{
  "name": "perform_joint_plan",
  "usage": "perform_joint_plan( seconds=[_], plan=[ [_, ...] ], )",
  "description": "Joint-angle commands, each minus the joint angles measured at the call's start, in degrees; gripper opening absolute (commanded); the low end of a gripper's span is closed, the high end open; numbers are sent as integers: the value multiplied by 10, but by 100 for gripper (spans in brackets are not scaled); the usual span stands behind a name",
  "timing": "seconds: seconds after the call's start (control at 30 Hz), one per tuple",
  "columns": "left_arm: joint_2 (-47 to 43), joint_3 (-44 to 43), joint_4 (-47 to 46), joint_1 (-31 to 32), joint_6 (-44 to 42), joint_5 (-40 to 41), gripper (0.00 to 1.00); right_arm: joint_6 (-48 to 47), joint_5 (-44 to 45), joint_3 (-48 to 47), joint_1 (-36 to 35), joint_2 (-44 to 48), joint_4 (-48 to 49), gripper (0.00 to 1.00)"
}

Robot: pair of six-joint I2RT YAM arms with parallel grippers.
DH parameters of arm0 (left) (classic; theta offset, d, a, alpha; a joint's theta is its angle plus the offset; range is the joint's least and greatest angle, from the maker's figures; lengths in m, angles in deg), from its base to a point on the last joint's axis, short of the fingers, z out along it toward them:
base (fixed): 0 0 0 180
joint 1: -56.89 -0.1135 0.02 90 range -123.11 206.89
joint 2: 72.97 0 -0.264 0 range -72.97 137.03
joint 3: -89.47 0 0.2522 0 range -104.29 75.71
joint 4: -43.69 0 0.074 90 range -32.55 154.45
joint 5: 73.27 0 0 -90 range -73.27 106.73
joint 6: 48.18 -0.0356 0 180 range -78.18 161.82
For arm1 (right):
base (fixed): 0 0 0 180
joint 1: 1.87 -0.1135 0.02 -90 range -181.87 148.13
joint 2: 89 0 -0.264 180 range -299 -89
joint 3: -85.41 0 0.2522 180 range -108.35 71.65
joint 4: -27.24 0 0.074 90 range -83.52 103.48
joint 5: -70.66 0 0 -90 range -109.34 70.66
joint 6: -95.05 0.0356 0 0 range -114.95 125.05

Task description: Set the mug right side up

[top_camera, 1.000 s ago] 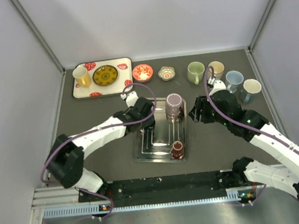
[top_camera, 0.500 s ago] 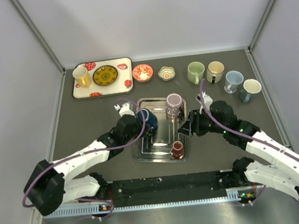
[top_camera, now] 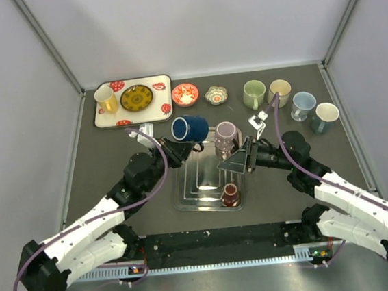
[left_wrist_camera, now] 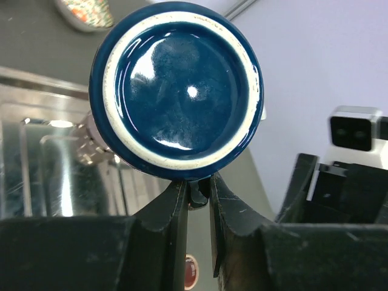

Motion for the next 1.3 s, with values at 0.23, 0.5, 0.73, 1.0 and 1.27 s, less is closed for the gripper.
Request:
perform_joint_plan(
  seconds=[0.23, 0.5, 0.73, 1.0, 1.27],
  plan=[
    [-71, -39, -150, -1, 50, -82, 0, 179, -100, -21, -5, -113, 306, 69],
    [-85, -41, -150, 0, 65, -123, 0, 198, -102, -54, -4, -160, 345, 70],
    [-83, -31, -165, 0, 83, -140, 0, 218, -92, -84, -4, -198, 377, 66],
    [-91, -31, -164, 3, 81, -141, 0, 240, -102, -88, -5, -242, 424, 64],
    [-89, -27, -172, 13, 89, -147, 0, 247, -92, -102, -5, -263, 443, 51]
  ],
)
